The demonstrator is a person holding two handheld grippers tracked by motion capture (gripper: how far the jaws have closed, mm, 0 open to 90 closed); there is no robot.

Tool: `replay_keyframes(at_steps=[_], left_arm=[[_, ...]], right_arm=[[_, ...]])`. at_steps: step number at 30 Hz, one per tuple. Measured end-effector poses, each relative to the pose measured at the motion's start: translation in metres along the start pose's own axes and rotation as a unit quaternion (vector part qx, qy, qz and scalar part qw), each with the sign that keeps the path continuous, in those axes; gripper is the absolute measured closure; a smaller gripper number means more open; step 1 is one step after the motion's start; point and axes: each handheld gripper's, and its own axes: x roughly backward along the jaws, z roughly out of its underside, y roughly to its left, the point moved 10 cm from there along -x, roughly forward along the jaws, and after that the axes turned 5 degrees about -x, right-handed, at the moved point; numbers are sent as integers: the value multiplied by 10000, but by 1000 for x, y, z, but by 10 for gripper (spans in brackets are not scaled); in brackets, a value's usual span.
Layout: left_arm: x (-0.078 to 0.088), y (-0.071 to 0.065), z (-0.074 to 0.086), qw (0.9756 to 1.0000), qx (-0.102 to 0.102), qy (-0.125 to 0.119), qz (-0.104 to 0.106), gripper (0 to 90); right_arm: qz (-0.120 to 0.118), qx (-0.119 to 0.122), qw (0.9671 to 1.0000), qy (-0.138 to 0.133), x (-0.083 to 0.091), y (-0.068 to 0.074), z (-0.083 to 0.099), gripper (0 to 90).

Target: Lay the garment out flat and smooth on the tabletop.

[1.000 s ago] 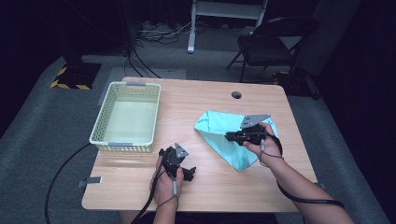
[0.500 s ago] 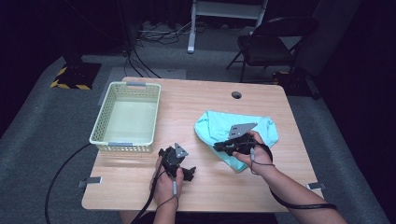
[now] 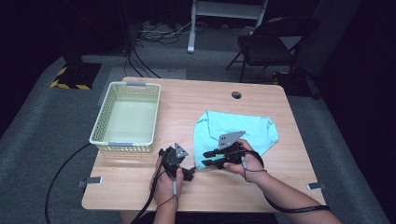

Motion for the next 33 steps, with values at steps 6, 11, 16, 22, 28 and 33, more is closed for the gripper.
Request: replay_keyframes(at_steps=[6, 11, 16, 22, 28, 33], left_arm=[[0, 0, 0, 10000, 1, -1, -1, 3], [0, 0, 0, 10000, -1, 0, 0, 3], [0, 0, 0, 10000, 1, -2, 0, 3], [0, 0, 0, 10000, 2, -1, -1, 2], [2, 3, 2, 9999, 87, 6, -68, 3], [3, 6, 4, 9999, 91, 25, -116, 3]], right_arm=[[190, -173, 9996, -100, 13, -16, -2, 607], [436, -282, 9986, -100, 27, -35, 1, 604], [713, -417, 9965, -99, 42, -57, 5, 598], [1076, -696, 9917, -63, 59, -88, 17, 596], [1348, -933, 9865, 4, 71, -113, 33, 596], [1620, -1112, 9804, 126, 78, -133, 50, 599]])
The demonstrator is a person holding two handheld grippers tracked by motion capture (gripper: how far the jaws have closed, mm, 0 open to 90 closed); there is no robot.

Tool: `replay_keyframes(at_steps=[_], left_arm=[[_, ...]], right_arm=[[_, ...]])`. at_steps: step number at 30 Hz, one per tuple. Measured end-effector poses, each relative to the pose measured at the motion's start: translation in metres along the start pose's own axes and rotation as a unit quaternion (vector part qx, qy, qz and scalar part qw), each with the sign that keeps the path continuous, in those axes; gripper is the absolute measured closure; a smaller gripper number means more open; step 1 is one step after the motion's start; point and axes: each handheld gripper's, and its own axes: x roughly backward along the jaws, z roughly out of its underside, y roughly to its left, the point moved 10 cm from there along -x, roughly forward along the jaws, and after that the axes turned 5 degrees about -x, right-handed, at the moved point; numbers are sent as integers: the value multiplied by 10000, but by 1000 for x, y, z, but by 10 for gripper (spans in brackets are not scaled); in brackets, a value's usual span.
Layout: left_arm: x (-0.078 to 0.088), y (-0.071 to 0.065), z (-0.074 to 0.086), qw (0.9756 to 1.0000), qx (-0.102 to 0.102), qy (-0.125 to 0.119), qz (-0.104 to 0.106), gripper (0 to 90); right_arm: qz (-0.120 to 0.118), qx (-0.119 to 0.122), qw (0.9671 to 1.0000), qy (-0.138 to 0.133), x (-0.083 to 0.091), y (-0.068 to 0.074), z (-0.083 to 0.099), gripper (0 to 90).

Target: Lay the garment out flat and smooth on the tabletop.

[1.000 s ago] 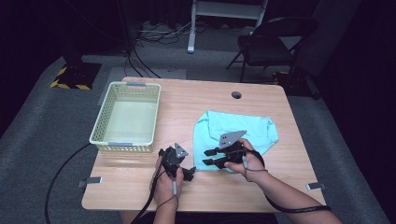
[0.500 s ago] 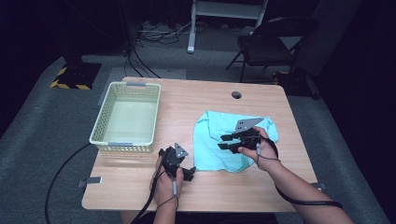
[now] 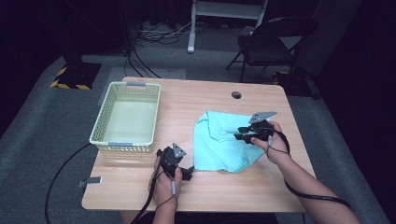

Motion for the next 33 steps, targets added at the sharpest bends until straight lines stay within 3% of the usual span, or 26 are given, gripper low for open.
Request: replay_keyframes(at_steps=[6, 17, 18, 22, 24, 25, 28, 33], left_arm=[[0, 1, 1, 9999, 125, -1, -55, 3], [1, 3, 1, 9998, 149, 1, -112, 3], [1, 4, 1, 9998, 172, 7, -129, 3], [1, 5, 0, 9994, 293, -73, -195, 27], [4, 7, -2, 9987, 404, -205, -225, 114], [5, 7, -3, 9986, 448, -254, -142, 175], [9, 5, -8, 9980, 548, -314, 3, 166], [12, -3, -19, 9985, 357, -411, 49, 160]], right_arm=[[254, -244, 9991, 242, -5, -25, 19, 620], [318, -440, 9976, 420, -16, -38, 36, 630], [304, -480, 9976, 390, -16, -38, 36, 638], [218, -458, 9976, 463, -13, -35, 38, 852], [270, -398, 9977, 479, -10, -35, 38, 859], [245, -406, 9979, 447, -8, -33, 37, 860], [255, -377, 9986, 275, 1, -30, 33, 860], [263, -250, 9993, 50, 25, -21, 30, 858]])
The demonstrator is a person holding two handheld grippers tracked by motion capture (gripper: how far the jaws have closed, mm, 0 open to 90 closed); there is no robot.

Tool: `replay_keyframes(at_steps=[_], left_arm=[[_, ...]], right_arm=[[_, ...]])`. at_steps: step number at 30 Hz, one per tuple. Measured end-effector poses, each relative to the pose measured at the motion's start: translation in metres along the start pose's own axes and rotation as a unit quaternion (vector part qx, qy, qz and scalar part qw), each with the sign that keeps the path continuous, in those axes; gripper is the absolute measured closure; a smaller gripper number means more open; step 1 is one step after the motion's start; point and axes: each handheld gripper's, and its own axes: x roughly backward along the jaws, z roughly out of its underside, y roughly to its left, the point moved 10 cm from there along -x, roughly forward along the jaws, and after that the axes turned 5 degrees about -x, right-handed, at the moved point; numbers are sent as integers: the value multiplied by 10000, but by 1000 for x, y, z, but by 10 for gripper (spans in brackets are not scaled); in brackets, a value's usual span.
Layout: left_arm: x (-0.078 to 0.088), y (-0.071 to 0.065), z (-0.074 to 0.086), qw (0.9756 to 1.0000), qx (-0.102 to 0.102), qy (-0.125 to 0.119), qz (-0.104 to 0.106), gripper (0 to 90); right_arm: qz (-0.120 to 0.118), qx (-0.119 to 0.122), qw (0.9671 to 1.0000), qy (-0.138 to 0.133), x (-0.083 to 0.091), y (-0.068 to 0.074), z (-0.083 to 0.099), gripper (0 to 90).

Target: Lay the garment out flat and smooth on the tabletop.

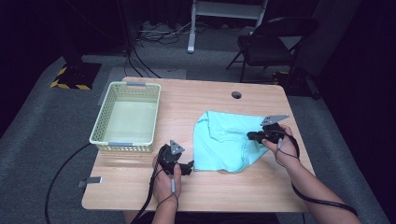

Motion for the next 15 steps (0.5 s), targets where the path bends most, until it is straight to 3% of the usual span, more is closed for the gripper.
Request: replay_keyframes(at_steps=[7, 9, 12, 15], left_arm=[[-7, -12, -9, 9998, -198, 7, -74, 159], [-12, -14, -11, 9993, -357, -108, -73, 161], [-19, -16, -13, 9993, -311, -176, -145, 160], [-21, -18, -12, 9995, -284, -91, -79, 160]], right_arm=[[7, 62, 9993, -361, 40, 8, 2, 856], [33, 96, 9991, -408, 48, 11, 5, 853], [146, 175, 9988, -428, 57, 13, 10, 852], [128, 163, 9988, -445, 65, 15, 16, 852]])
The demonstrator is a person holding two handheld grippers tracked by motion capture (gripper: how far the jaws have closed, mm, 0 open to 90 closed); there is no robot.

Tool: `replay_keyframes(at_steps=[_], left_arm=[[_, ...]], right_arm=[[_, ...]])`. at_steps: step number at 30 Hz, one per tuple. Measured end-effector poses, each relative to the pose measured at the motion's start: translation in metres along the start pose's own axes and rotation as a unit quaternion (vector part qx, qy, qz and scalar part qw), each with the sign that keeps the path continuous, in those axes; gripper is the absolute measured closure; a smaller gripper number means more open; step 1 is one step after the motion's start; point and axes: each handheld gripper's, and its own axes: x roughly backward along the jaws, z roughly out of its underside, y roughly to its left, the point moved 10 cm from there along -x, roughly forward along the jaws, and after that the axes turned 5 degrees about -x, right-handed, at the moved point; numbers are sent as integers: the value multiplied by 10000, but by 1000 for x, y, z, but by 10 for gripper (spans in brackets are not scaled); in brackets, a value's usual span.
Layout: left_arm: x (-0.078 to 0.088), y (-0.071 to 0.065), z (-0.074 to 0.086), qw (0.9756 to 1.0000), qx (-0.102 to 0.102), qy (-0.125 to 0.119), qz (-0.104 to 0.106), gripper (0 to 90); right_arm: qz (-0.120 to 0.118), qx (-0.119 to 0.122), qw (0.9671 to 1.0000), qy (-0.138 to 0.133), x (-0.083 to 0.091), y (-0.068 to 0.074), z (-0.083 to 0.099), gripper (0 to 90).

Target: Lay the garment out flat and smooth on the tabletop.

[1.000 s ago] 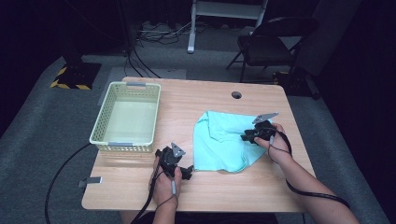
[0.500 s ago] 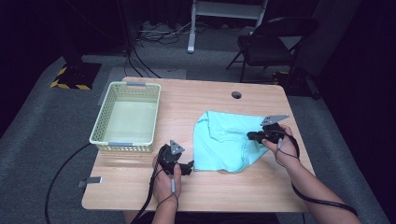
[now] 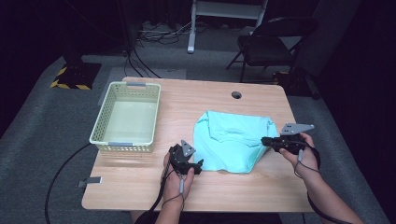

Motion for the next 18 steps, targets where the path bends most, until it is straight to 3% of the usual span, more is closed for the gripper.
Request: replay_keyframes(at_steps=[3, 10, 18], left_arm=[[2, 1, 1, 9999, -52, 124, -73, 165], [-1, -3, 12, 9982, -244, 541, 9, 165], [7, -8, 18, 9970, -300, 703, 90, 166]], right_arm=[[29, -26, 10000, -1, 10, 1, 9, 852], [78, -204, 9997, -58, 34, 0, 34, 852], [133, -380, 9991, -116, 51, 0, 56, 853]])
